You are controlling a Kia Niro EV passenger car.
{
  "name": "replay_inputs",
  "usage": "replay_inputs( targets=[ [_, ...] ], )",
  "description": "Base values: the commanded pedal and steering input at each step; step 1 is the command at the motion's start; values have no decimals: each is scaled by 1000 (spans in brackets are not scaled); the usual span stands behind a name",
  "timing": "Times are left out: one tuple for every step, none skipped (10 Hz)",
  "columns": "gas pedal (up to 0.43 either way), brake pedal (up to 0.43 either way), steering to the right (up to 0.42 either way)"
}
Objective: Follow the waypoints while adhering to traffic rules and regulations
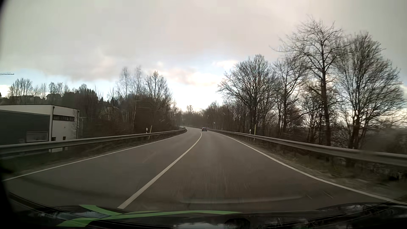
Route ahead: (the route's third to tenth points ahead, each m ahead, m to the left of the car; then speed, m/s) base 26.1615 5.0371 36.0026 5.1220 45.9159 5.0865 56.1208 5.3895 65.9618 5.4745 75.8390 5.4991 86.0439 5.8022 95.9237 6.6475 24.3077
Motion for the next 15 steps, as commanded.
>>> replay_inputs(
  targets=[
    [209, 0, -12],
    [209, 0, -11],
    [209, 0, -9],
    [209, 0, -8],
    [209, 0, -8],
    [220, 0, -8],
    [220, 0, -8],
    [220, 0, -8],
    [220, 0, -9],
    [228, 0, -8],
    [228, 0, -9],
    [228, 0, -9],
    [228, 0, -9],
    [228, 0, -9],
    [228, 0, -9]
  ],
)
